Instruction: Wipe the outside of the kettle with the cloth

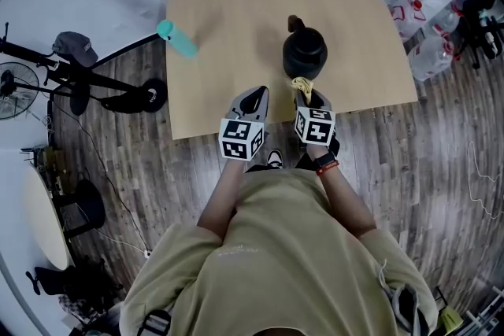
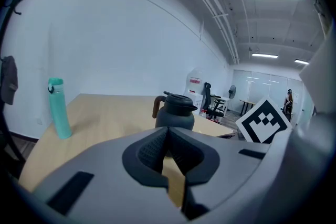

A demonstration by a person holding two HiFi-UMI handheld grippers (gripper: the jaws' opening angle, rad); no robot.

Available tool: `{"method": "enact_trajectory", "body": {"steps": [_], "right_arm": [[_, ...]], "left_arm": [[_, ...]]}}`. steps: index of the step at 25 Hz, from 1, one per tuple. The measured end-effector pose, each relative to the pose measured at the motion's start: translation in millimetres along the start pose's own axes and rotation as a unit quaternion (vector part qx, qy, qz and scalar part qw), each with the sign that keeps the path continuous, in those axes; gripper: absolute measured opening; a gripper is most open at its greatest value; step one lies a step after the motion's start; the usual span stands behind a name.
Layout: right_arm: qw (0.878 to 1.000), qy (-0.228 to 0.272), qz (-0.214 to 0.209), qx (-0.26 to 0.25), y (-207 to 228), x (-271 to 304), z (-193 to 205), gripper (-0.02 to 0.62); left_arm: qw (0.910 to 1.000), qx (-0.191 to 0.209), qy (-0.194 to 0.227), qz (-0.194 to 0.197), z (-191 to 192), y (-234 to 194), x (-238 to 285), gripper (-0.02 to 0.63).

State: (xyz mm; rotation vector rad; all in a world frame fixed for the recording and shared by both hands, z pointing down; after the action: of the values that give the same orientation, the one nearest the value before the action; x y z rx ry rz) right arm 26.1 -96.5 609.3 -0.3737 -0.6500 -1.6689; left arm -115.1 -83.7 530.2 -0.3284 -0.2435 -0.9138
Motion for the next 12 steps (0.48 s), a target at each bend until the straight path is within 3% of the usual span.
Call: {"method": "enact_trajectory", "body": {"steps": [4, 12], "right_arm": [[1.0, 0.004, -0.026, -0.011, -33.7, 17.8, -4.2, 0.126], [1.0, -0.005, -0.02, -0.017, -54.1, 47.9, -12.4, 0.126]], "left_arm": [[0.9999, -0.003, 0.008, -0.013, -2.7, -13.5, -13.6, 0.025], [0.999, -0.015, 0.012, -0.04, -3.5, -35.8, -33.6, 0.025]]}}
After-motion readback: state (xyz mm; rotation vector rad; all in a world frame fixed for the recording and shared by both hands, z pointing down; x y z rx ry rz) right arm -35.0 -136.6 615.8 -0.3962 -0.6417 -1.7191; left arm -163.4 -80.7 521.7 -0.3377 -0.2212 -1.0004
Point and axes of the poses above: the fingertips, and each gripper's own axes: x forward along the fingers, y to its right, z out of its underside, the point moved 4 cm from there along -x, backward along the fingers, and after that the axes turned 4 degrees about z, right-handed, at the moved point
